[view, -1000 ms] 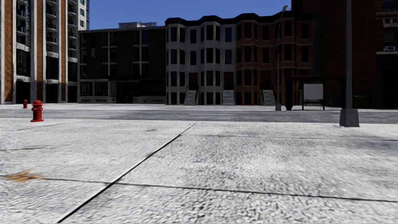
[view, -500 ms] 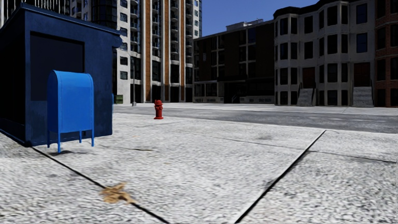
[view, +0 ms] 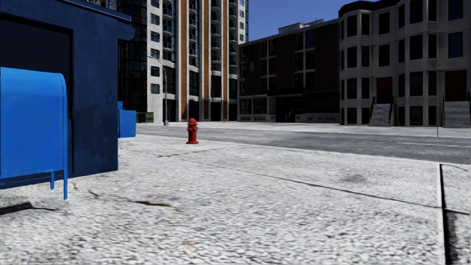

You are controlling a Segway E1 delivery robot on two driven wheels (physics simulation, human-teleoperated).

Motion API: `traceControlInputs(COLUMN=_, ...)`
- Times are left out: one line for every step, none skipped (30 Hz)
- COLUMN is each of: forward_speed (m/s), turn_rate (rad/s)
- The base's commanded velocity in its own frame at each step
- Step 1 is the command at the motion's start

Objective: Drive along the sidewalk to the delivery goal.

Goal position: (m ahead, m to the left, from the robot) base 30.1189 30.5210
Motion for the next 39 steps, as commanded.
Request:
traceControlInputs(forward_speed=2.0, turn_rate=0.0)
traceControlInputs(forward_speed=2.0, turn_rate=0.0)
traceControlInputs(forward_speed=2.0, turn_rate=0.0)
traceControlInputs(forward_speed=2.0, turn_rate=0.0)
traceControlInputs(forward_speed=2.0, turn_rate=0.0)
traceControlInputs(forward_speed=2.0, turn_rate=0.0)
traceControlInputs(forward_speed=2.0, turn_rate=0.0)
traceControlInputs(forward_speed=2.0, turn_rate=0.0)
traceControlInputs(forward_speed=2.0, turn_rate=0.0)
traceControlInputs(forward_speed=2.0, turn_rate=0.0)
traceControlInputs(forward_speed=2.0, turn_rate=0.0)
traceControlInputs(forward_speed=2.0, turn_rate=0.0)
traceControlInputs(forward_speed=2.0, turn_rate=0.0)
traceControlInputs(forward_speed=2.0, turn_rate=0.0)
traceControlInputs(forward_speed=2.0, turn_rate=0.0)
traceControlInputs(forward_speed=2.0, turn_rate=0.0)
traceControlInputs(forward_speed=2.0, turn_rate=0.0)
traceControlInputs(forward_speed=2.0, turn_rate=0.0)
traceControlInputs(forward_speed=2.0, turn_rate=0.0)
traceControlInputs(forward_speed=2.0, turn_rate=0.0)
traceControlInputs(forward_speed=2.0, turn_rate=0.0)
traceControlInputs(forward_speed=2.0, turn_rate=0.0)
traceControlInputs(forward_speed=2.0, turn_rate=0.0)
traceControlInputs(forward_speed=2.0, turn_rate=0.0)
traceControlInputs(forward_speed=2.0, turn_rate=0.0)
traceControlInputs(forward_speed=2.0, turn_rate=0.0)
traceControlInputs(forward_speed=2.0, turn_rate=0.0)
traceControlInputs(forward_speed=2.0, turn_rate=0.0)
traceControlInputs(forward_speed=2.0, turn_rate=0.13)
traceControlInputs(forward_speed=2.0, turn_rate=0.61)
traceControlInputs(forward_speed=2.0, turn_rate=0.79)
traceControlInputs(forward_speed=2.0, turn_rate=1.2)
traceControlInputs(forward_speed=2.0, turn_rate=1.2)
traceControlInputs(forward_speed=2.0, turn_rate=1.2)
traceControlInputs(forward_speed=2.0, turn_rate=1.2)
traceControlInputs(forward_speed=2.0, turn_rate=1.2)
traceControlInputs(forward_speed=2.0, turn_rate=1.2)
traceControlInputs(forward_speed=2.0, turn_rate=1.2)
traceControlInputs(forward_speed=2.0, turn_rate=1.2)
